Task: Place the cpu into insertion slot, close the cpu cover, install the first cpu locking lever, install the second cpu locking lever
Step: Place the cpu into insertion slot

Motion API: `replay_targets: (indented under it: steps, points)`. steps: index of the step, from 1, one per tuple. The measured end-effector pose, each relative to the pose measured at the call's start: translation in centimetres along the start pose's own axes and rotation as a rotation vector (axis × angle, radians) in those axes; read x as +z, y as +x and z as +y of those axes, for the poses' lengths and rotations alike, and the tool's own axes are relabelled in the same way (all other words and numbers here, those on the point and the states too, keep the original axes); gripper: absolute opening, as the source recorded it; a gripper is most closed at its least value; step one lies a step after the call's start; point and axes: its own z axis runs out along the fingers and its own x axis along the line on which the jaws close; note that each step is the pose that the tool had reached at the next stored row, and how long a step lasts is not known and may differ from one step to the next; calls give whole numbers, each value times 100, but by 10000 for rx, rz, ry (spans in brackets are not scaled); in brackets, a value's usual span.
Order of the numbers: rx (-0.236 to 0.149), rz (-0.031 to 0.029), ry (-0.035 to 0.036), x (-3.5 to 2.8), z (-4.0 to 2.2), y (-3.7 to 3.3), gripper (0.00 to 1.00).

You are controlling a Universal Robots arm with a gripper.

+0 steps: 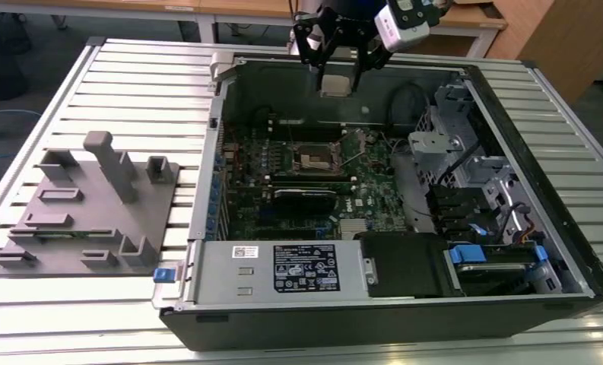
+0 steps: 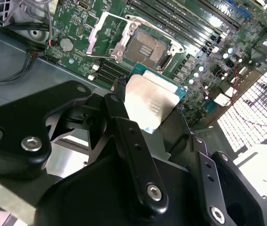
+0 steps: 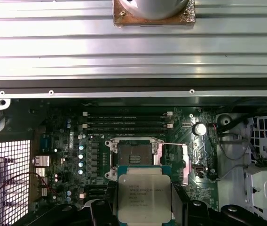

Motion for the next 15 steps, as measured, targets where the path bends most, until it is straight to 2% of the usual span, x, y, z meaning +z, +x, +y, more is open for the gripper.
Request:
replay_targets:
  steps: [5, 9, 15]
  points:
    - [0, -1, -2, 1, 0, 0, 54]
    - [0, -1, -2, 44, -4, -1, 54]
    - [0, -1, -2, 46, -4, -1, 54]
